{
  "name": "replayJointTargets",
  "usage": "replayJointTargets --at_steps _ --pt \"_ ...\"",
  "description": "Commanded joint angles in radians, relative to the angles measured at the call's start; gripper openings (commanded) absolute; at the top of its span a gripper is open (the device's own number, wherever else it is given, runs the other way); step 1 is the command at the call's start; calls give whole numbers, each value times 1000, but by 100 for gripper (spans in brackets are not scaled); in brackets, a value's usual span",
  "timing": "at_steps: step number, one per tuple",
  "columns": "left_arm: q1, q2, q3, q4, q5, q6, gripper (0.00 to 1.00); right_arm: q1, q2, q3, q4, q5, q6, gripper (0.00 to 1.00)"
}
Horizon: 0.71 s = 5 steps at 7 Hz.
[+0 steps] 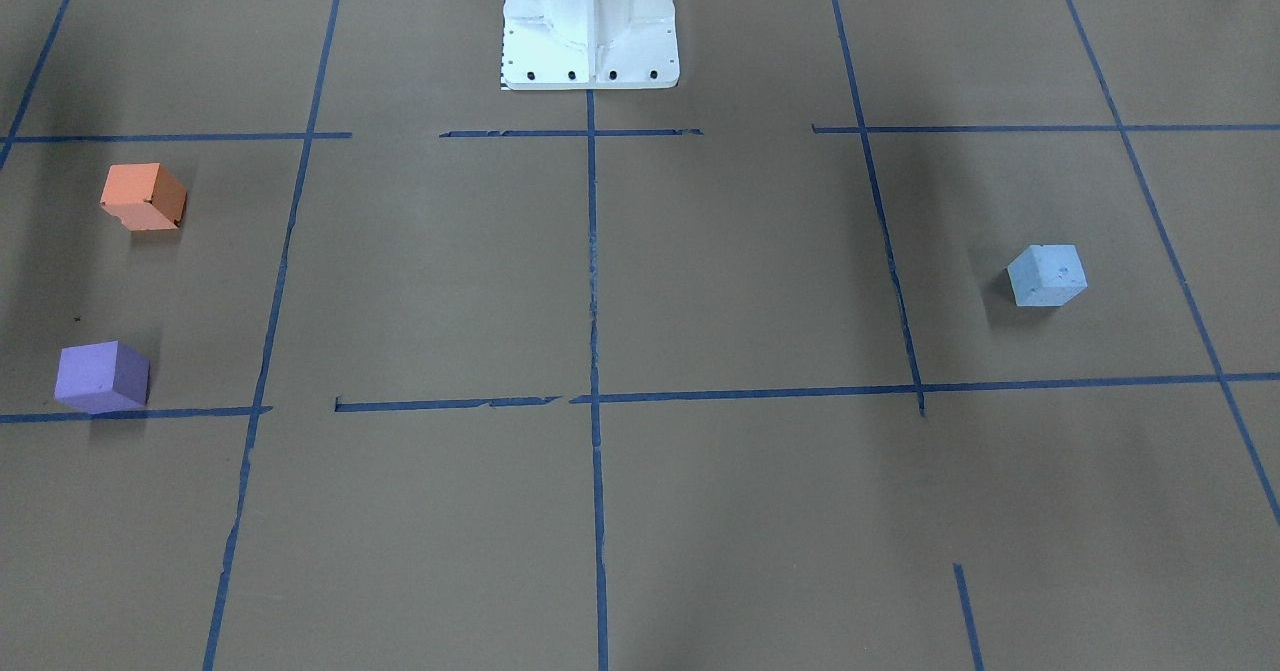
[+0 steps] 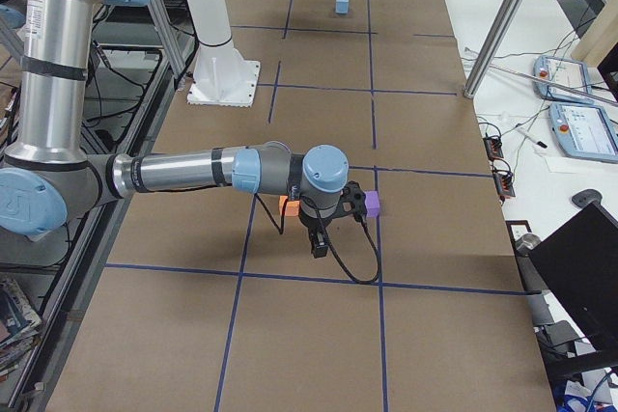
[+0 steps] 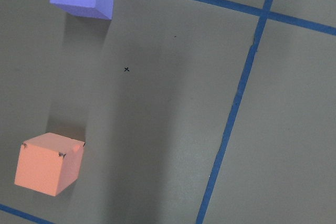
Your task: Place blue block between orange and purple blocks
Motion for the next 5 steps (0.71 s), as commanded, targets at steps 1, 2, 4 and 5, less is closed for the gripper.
replayJointTargets --at_steps 1,2,4,5 --pt "188 -8 17 -110 7 -205 100 0 0 1 3 0 0 100" --pt "262 -9 18 -174 8 -380 100 1 -5 -3 29 0 2 100" --pt "389 -8 18 -337 87 -712 100 1 -5 -5 31 0 2 100" --pt "464 -6 31 -439 149 -851 100 1 -5 -5 31 0 0 100"
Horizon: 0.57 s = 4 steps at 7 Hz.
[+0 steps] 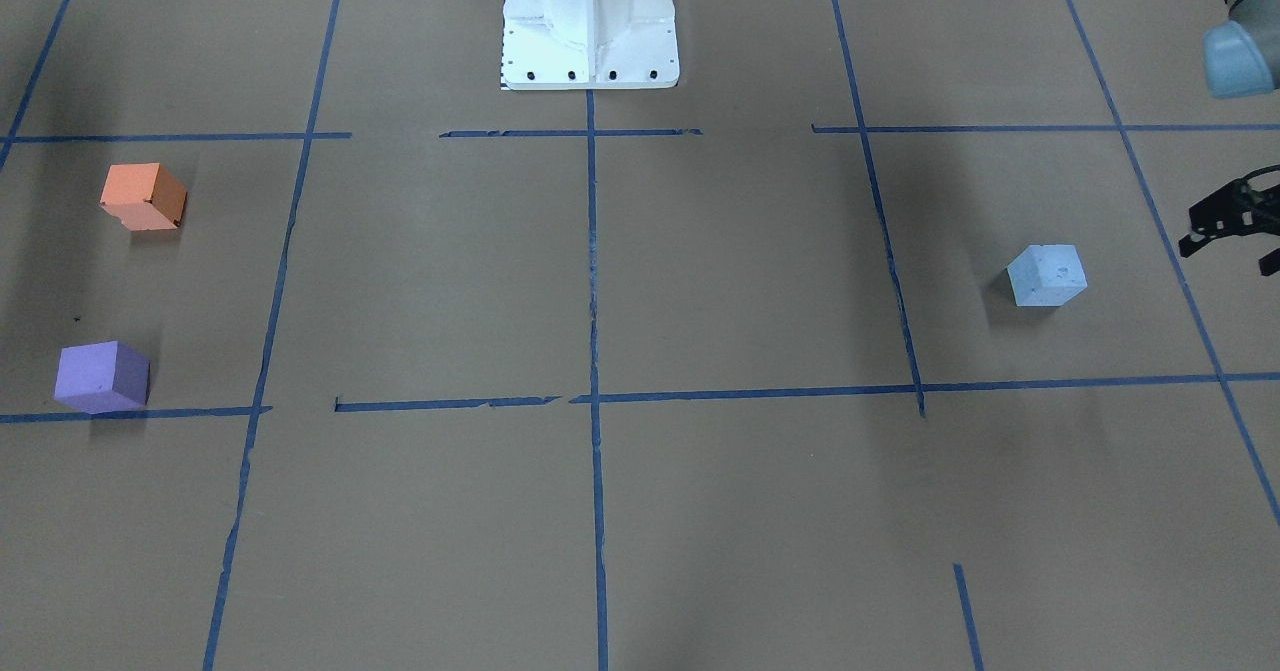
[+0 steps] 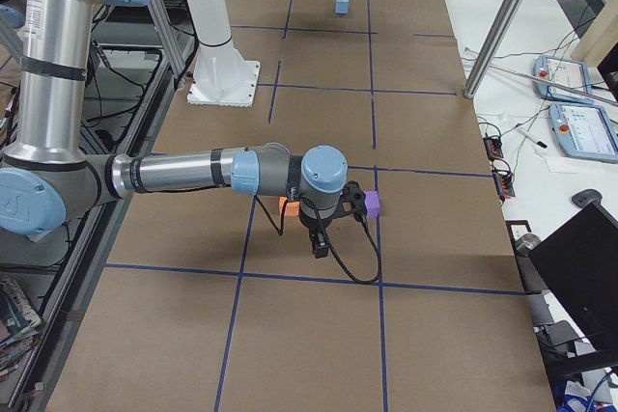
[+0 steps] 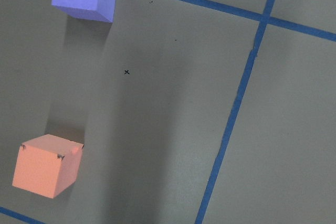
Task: Place blue block between orange and purple blocks
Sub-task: 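Lower the left gripper onto the light blue cube and close it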
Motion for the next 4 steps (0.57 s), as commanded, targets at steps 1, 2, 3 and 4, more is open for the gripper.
replayJointTargets --at_steps 1,2,3,4 --pt "152 1 12 -130 111 -231 100 0 0 -1 1 0 -1 100" --pt "168 1 33 -133 123 -232 100 0 0 -2 1 0 -1 100" --pt "170 1 56 -135 124 -229 100 0 0 -2 1 0 -1 100" --pt "196 1 67 -135 125 -233 100 0 -2 -2 1 0 -1 100"
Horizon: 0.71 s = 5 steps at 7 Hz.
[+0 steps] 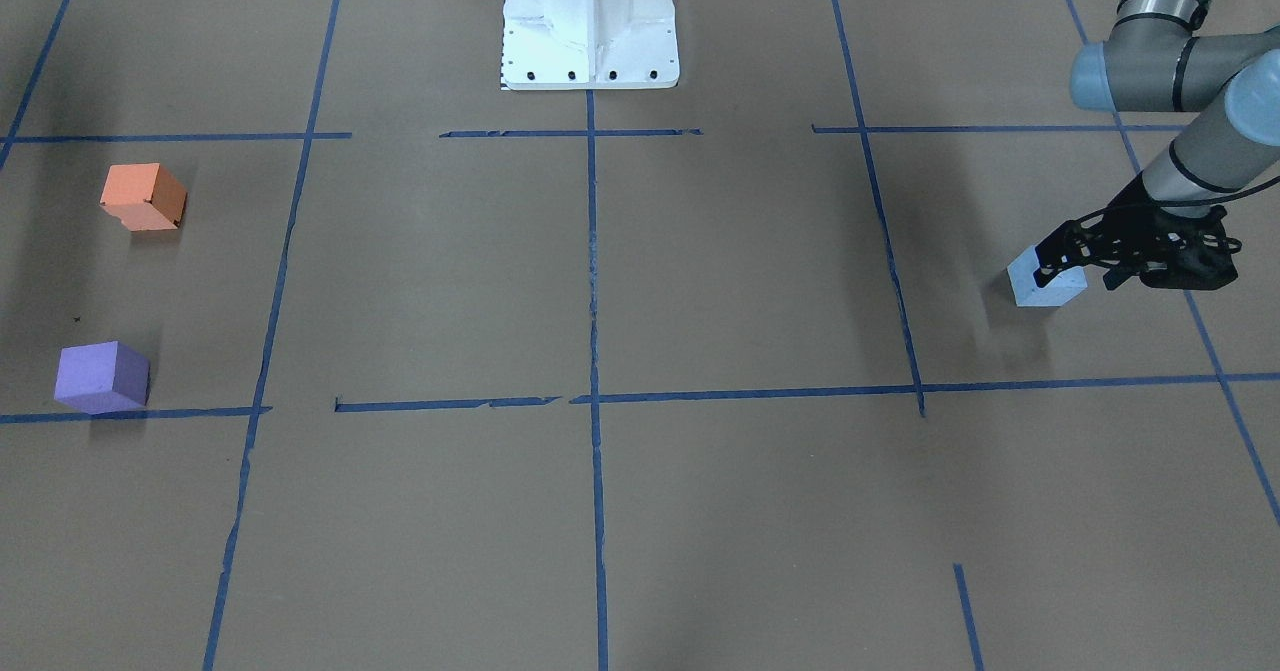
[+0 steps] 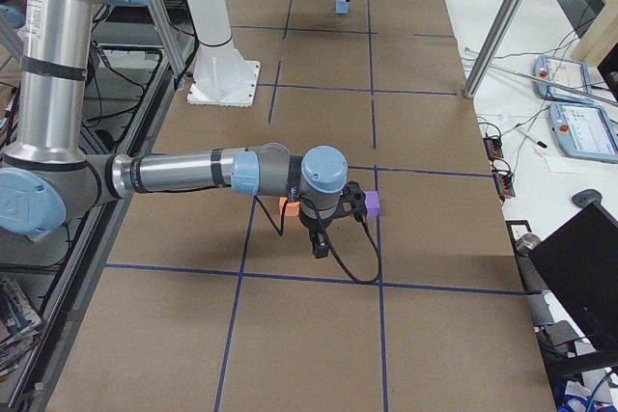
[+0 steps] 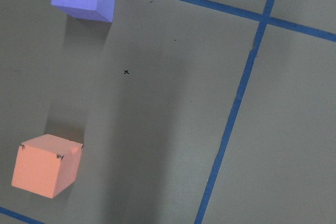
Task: Place blue block between orange and purple blocks
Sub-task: 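Lower the left gripper onto the light blue cube and close it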
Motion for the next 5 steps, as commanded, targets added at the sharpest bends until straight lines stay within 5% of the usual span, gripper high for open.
replayJointTargets --at_steps 1,2,3,4,5 --pt "42 0 21 -3 5 -6 100 0 -3 0 0 0 0 100" --pt "50 0 33 -3 5 -6 100 0 -3 0 0 -2 0 100" --pt "50 0 32 0 3 -11 37 0 -3 1 0 0 0 100" --pt "48 -3 24 3 3 -9 21 0 -3 1 0 0 0 100" --pt "39 -11 5 9 2 -11 20 0 -7 6 0 0 0 100"
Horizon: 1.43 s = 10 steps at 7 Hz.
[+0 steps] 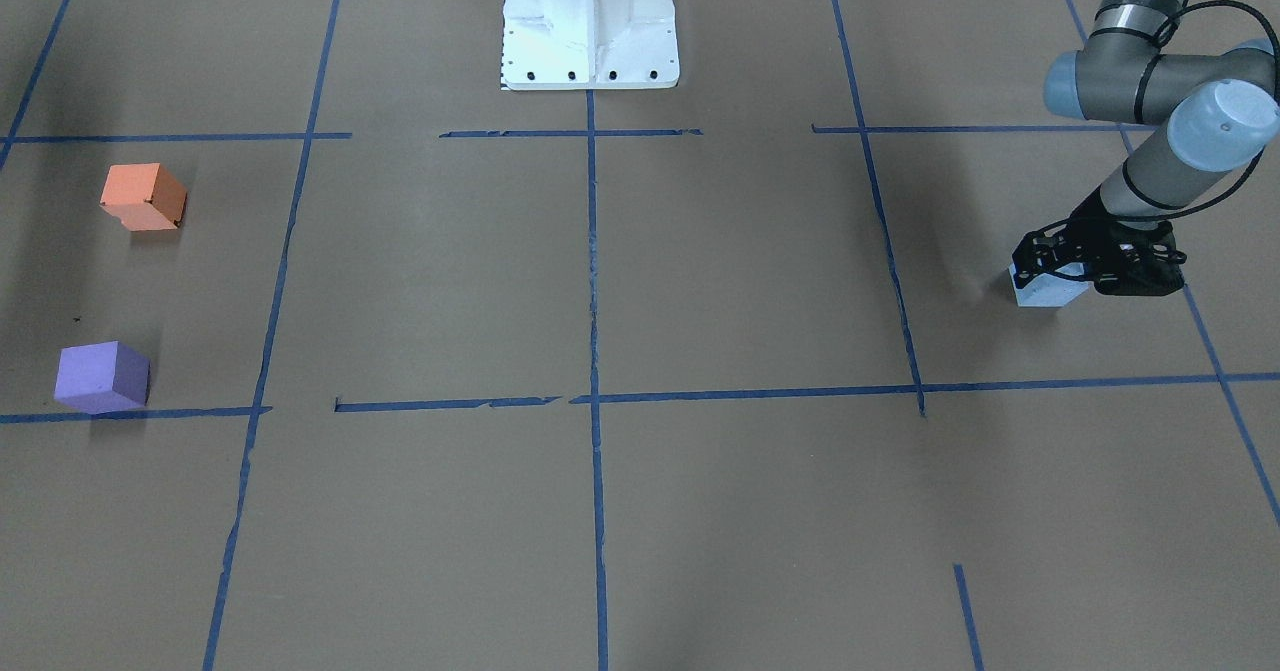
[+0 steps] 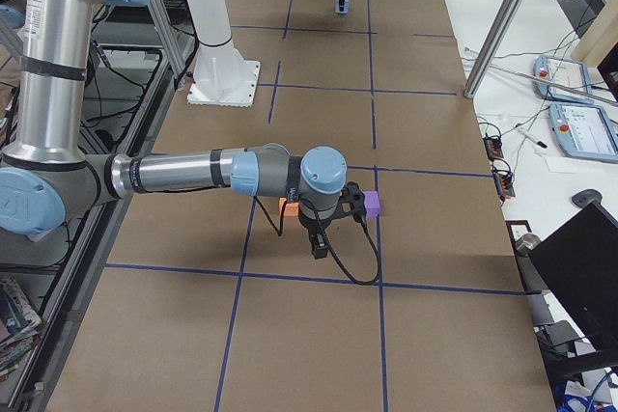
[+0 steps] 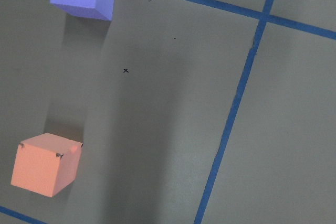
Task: Place blue block between orange and purple blocks
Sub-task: 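Lower the left gripper onto the light blue cube and close it, then carry the light blue cube with the left gripper to the table center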
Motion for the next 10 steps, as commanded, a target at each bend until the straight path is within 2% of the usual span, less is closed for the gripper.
replayJointTargets --at_steps 1,2,3,4,5,6,7,8,10 --pt "-13 -13 -107 84 -1 -3 20 0 -3 4 0 0 2 100" --pt "-13 -100 -227 302 5 -3 22 0 -5 5 0 0 0 100" --pt "0 -251 -293 513 66 -4 28 0 -5 5 0 0 2 100" --pt "102 -400 -291 660 93 -82 29 0 -5 4 0 0 2 100" --pt "243 -482 -267 667 141 -225 29 0 -5 4 0 0 2 100" --pt "299 -604 -187 657 198 -341 29 0 -3 -1 0 0 0 100" --pt "344 -750 -54 652 200 -421 29 0 -3 -1 0 0 0 100" --pt "367 -824 52 606 204 -458 29 0 -3 -1 0 0 0 100" --pt "437 -851 186 439 279 -516 32 0 -3 -1 0 0 0 100"
